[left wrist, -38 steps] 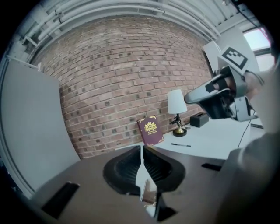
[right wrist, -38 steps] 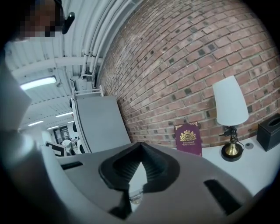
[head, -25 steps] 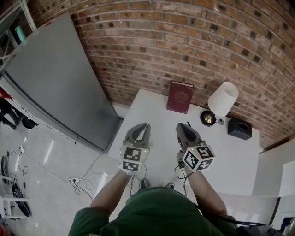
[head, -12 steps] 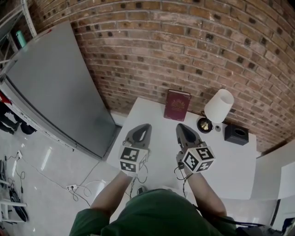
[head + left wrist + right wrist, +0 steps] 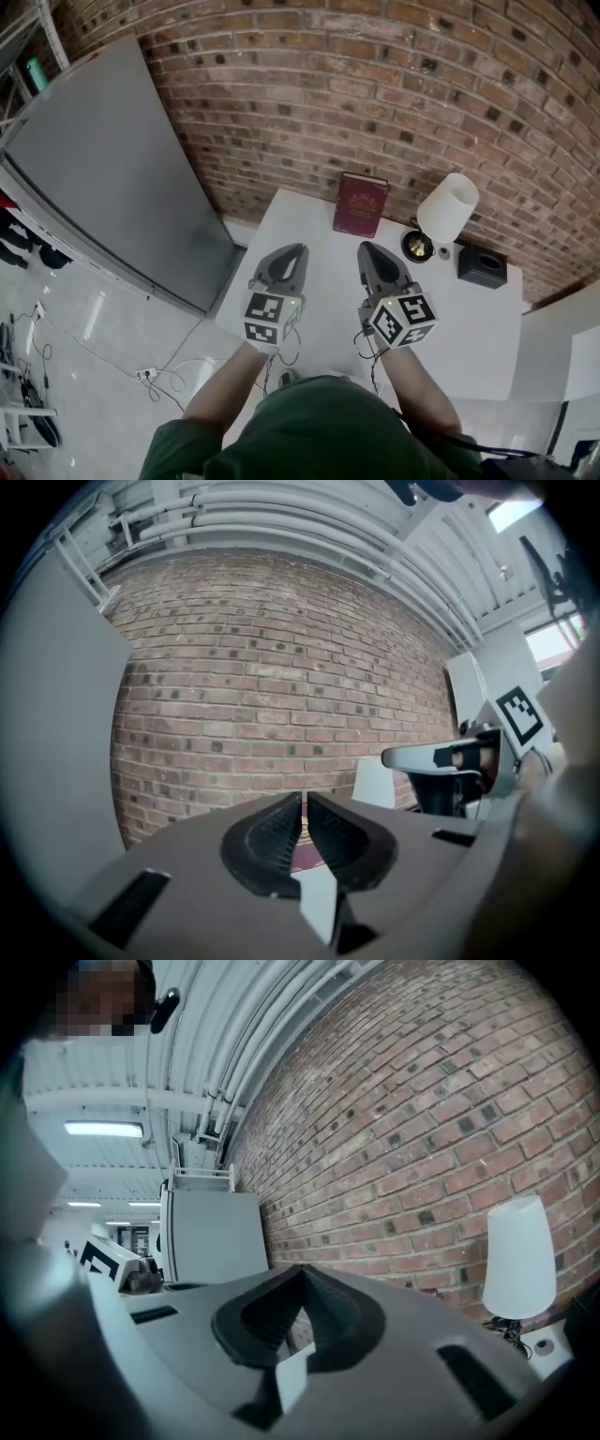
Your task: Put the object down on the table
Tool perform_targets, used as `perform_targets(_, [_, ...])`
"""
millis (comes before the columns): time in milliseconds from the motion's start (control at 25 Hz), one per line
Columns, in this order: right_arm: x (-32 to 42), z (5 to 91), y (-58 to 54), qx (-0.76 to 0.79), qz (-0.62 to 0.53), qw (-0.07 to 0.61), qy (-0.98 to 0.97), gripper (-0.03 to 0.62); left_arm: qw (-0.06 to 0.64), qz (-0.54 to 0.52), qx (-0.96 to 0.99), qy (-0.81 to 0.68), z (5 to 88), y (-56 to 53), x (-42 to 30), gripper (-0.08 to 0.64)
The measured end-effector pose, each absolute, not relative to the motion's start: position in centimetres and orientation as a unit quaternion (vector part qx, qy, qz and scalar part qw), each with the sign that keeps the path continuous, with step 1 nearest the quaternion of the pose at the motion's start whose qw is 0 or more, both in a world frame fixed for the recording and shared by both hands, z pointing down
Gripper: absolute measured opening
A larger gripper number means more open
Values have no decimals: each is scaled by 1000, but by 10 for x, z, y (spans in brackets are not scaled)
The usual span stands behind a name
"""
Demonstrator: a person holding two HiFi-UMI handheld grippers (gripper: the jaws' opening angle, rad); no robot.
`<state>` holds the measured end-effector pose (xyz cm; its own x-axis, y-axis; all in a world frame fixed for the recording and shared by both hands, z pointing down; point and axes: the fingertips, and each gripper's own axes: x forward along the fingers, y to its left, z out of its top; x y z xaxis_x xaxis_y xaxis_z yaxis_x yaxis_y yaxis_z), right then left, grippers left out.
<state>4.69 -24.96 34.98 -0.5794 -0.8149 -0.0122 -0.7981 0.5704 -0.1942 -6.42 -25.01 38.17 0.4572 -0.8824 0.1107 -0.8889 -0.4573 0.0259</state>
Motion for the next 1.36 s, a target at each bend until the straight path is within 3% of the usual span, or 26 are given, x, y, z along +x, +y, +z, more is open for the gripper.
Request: perform_targets(1360, [36,352,-246,-451,-44,26,891,2,61,42,855,-513,396,-247,-64,20])
